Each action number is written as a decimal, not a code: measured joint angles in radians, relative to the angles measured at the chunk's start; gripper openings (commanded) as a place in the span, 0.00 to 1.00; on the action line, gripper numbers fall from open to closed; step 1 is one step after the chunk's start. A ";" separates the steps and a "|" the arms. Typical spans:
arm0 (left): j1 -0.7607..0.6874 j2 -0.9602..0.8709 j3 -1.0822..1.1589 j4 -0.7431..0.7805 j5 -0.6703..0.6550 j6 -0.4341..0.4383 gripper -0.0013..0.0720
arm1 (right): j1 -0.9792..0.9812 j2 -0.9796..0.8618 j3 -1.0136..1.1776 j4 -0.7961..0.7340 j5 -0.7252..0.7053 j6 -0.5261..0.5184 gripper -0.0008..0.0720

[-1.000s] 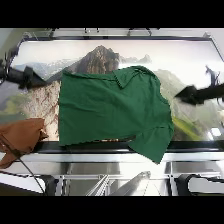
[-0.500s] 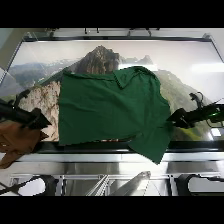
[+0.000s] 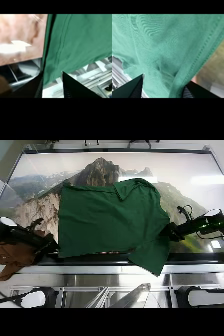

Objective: Fold the shirts.

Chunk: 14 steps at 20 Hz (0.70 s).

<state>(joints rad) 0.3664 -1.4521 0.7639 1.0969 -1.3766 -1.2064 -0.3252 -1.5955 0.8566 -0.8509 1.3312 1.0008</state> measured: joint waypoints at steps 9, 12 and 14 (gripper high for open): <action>-0.192 -0.217 0.230 -0.021 -0.064 -0.038 0.05 | -0.002 -0.003 -0.002 -0.031 -0.027 -0.008 0.13; -0.196 -0.229 0.294 -0.015 -0.045 -0.054 0.05 | -0.032 0.010 -0.002 -0.041 -0.004 -0.010 0.05; -0.173 -0.223 0.311 -0.004 -0.038 -0.068 0.05 | -0.074 0.036 -0.002 -0.048 -0.002 -0.009 0.05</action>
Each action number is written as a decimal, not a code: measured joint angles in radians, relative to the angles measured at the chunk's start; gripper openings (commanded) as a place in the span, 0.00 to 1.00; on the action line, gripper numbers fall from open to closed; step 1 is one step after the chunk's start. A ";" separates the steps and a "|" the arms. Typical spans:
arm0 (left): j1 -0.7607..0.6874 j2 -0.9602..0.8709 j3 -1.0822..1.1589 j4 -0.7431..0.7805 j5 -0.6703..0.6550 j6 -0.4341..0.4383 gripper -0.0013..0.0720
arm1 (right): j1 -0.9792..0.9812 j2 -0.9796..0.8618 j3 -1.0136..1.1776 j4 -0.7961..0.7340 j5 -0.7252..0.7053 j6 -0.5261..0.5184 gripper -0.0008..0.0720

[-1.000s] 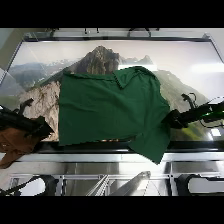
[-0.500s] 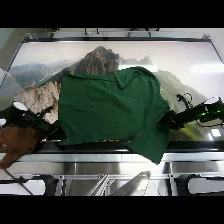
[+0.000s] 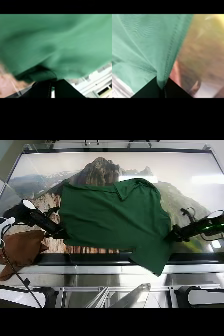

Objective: Fold the shirts.

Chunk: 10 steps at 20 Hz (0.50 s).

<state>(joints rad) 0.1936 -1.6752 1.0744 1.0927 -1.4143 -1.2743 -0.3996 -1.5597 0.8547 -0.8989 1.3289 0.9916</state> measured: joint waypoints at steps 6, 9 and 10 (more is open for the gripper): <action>0.112 0.218 0.008 -0.235 -0.094 0.077 0.05 | -0.133 0.183 0.026 0.235 0.119 -0.019 0.05; 0.179 0.432 0.041 -0.478 -0.176 0.142 0.05 | -0.208 0.384 0.106 0.493 0.194 -0.049 0.05; 0.206 0.517 0.067 -0.563 -0.192 0.166 0.05 | -0.227 0.457 0.135 0.572 0.200 -0.058 0.05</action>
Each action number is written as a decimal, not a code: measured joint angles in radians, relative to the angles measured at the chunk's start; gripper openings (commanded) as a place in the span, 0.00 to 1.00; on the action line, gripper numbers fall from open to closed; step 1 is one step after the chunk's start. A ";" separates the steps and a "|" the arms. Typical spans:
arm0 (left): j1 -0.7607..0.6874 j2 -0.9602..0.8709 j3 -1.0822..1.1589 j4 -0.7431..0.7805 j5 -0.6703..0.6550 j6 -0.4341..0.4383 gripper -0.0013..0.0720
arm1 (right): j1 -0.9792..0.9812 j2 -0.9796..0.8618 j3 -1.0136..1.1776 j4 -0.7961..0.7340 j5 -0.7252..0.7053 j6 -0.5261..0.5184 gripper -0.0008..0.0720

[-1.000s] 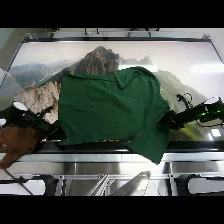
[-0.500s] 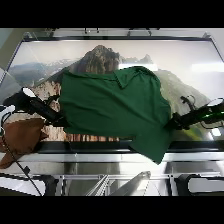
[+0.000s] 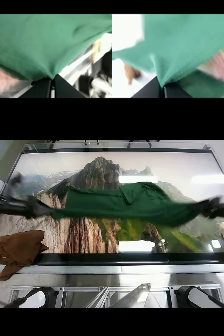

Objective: Fold the shirts.

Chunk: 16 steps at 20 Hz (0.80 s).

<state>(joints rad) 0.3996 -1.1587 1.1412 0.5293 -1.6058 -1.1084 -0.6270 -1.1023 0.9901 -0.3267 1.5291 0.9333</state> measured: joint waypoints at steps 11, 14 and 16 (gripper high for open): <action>0.387 0.437 0.470 -0.566 0.081 0.043 0.05 | -0.034 0.612 0.344 0.153 -0.556 -0.038 0.05; 0.327 0.342 0.525 -0.571 0.023 0.023 0.05 | 0.002 0.533 0.397 0.063 -0.523 0.005 0.05; 0.256 0.256 0.539 -0.494 -0.001 0.016 0.05 | 0.042 0.441 0.397 0.031 -0.460 0.029 0.05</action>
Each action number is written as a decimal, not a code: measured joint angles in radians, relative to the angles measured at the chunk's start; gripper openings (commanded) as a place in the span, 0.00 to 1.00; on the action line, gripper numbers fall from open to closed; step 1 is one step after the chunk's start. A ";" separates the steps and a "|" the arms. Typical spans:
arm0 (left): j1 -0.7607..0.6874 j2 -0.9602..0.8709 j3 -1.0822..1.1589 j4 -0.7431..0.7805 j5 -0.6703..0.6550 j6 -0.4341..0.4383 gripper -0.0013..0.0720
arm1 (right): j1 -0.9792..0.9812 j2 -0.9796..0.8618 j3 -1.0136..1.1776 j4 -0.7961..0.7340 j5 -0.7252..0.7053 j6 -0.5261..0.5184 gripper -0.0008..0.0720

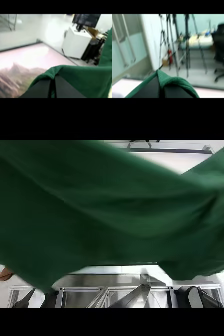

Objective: Fold the shirts.

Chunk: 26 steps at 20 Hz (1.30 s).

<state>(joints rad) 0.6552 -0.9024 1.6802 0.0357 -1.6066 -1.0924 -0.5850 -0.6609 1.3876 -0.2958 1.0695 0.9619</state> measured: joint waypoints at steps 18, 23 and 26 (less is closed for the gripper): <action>-0.330 -1.227 0.242 0.362 0.079 0.054 0.05 | 0.306 -1.075 -0.045 0.067 -0.165 -0.172 0.05; -0.336 -1.384 0.381 0.375 0.107 0.024 0.05 | 0.296 -1.213 0.021 0.114 -0.140 -0.214 0.05; -0.337 -1.402 0.362 0.434 0.077 0.013 0.05 | 0.275 -1.237 0.031 0.087 -0.076 -0.223 0.05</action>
<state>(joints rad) 0.3180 -2.3043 2.0422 0.4694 -1.5299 -1.0794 -0.3096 -1.8977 1.4185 -0.2092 0.9932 0.7391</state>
